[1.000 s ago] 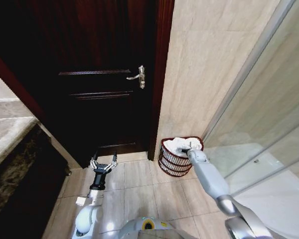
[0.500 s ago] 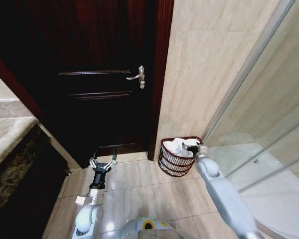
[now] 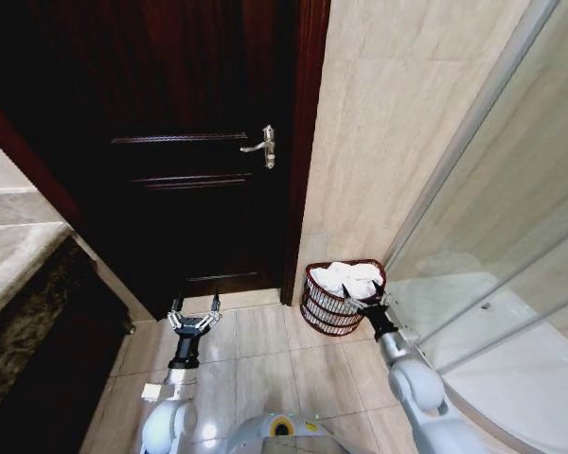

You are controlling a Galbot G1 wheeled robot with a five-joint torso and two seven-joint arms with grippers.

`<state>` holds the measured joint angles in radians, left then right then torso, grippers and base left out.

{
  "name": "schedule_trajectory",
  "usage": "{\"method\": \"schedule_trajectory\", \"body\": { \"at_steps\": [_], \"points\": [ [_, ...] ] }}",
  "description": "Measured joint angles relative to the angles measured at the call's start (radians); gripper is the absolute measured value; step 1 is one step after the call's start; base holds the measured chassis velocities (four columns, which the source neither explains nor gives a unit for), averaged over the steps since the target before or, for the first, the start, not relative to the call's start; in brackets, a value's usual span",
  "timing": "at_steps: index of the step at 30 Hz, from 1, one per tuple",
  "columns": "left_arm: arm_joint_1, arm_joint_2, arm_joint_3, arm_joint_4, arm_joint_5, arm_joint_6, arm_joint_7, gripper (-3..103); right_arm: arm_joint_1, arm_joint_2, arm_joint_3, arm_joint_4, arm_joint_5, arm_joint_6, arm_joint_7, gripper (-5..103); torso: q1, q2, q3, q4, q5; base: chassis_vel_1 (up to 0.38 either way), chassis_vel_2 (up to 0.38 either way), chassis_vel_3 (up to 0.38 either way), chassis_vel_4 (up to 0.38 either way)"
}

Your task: Discard the used towel into the hamper.

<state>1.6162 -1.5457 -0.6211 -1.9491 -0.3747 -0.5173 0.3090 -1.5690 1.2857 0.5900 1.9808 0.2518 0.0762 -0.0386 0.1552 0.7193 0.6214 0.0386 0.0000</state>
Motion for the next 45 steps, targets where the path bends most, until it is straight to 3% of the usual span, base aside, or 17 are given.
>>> {"method": "schedule_trajectory", "body": {
  "at_steps": [45],
  "points": [
    [-0.008,0.01,0.007,0.012,0.008,0.03,-0.006,100,0.006,0.024,-0.025,-0.018,-0.012,0.015,-0.009,100,0.0,0.0,0.0,0.0,0.0,0.038,-0.004,-0.002,0.038]
  ]
}}
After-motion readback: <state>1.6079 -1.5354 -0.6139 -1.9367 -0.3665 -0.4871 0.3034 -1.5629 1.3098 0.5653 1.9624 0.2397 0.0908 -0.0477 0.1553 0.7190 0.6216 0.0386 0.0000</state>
